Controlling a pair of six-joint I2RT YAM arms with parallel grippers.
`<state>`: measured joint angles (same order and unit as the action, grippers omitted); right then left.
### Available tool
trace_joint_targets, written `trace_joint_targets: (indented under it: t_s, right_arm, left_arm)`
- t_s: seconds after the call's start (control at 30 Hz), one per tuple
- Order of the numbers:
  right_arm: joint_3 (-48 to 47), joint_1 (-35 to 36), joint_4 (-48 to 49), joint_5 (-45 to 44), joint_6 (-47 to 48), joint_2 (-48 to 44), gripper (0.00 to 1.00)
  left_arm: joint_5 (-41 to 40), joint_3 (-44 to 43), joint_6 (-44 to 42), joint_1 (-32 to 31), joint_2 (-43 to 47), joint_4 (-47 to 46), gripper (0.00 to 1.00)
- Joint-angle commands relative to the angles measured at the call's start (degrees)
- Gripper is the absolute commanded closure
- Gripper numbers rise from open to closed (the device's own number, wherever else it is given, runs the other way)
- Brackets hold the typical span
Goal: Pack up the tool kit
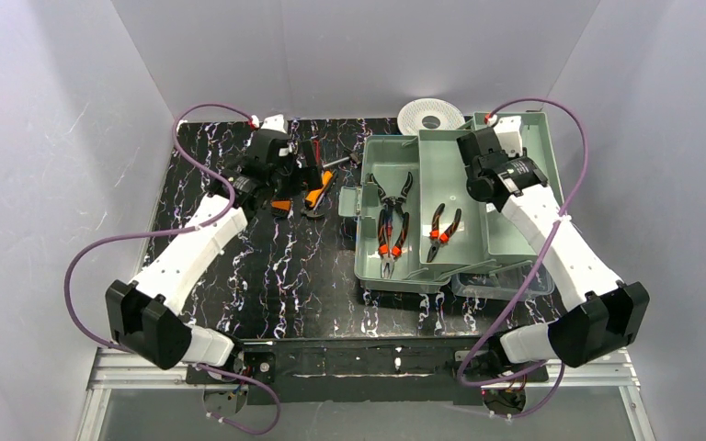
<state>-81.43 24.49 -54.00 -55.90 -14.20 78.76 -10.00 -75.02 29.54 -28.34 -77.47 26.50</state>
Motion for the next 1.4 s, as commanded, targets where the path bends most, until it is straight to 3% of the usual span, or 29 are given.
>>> trace_joint_targets:
  t_s: [0.0,0.07,0.1,0.13,0.2,0.33,0.5,0.67,0.77,0.9,1.0,1.13,1.23,1.37]
  right_arm:
    - [3.91,-2.69,4.46,-4.94,3.24,-3.42,0.99]
    - [4.66,-3.34,4.75,-4.44,3.3,-2.64,0.95]
    - [4.61,-3.42,3.89,-4.74,2.38,-1.86,0.7]
    - [4.07,-3.4,2.31,-5.61,0.97,-0.91,0.32]
    - [1.17,-3.38,-3.19,-6.32,-4.02,0.96,0.2]
    - [-0.97,-2.99,-4.97,-5.13,-7.23,-0.51,0.16]
    - [3.1,-2.8,7.37,4.96,-1.37,-10.43,0.13]
    - [8.25,-2.69,18.4,28.12,-6.51,-20.46,0.12]
    - [12.56,-2.63,24.65,44.59,-11.29,-23.49,0.11]
    - [18.16,-2.15,31.23,59.51,-13.33,-25.67,0.11]
    - [21.2,-1.29,34.61,63.44,-12.13,-26.63,0.1]
    - [22.47,-0.89,35.18,66.05,-11.16,-28.74,0.1]
    - [23.73,-0.84,36.05,65.63,-11.12,-31.5,0.1]
    - [22.87,-0.77,33.87,64.69,-11.13,-32.1,0.1]
  left_arm:
    - [-1.75,-3.67,-2.09,4.04,-3.18,10.46,0.02]
    - [-0.56,-3.78,-1.94,5.58,-4.04,11.33,0.02]
    - [0.01,-3.66,-1.94,6.45,-4.44,11.52,0.02]
    - [0.28,-3.64,-1.99,7.05,-4.56,11.62,0.02]
    - [0.27,-3.58,-2.78,7.76,-4.99,11.62,0.02]
    - [-0.25,-5.01,-6.23,8.12,-6.51,11.84,0.02]
    - [1.06,-8.5,-12.88,8.21,-9.3,12.52,0.02]
    - [1.41,-12.54,-21.66,8.21,-12.82,12.61,0.02]
    - [1.77,-13.3,-28.02,8.25,-14.95,12.38,0.02]
    - [3.46,-12.33,-31.79,10.53,-17.54,10.72,0.02]
    - [3.93,-12.55,-33.96,11.77,-19.79,10.35,0.02]
    - [1.11,-15.45,-43.24,11.72,-25.26,9.78,0.02]
    - [-0.95,-19.57,-52.18,11.64,-31.69,10.95,0.02]
    - [-4.54,-24.95,-55.98,11.76,-39.53,12.66,0.03]
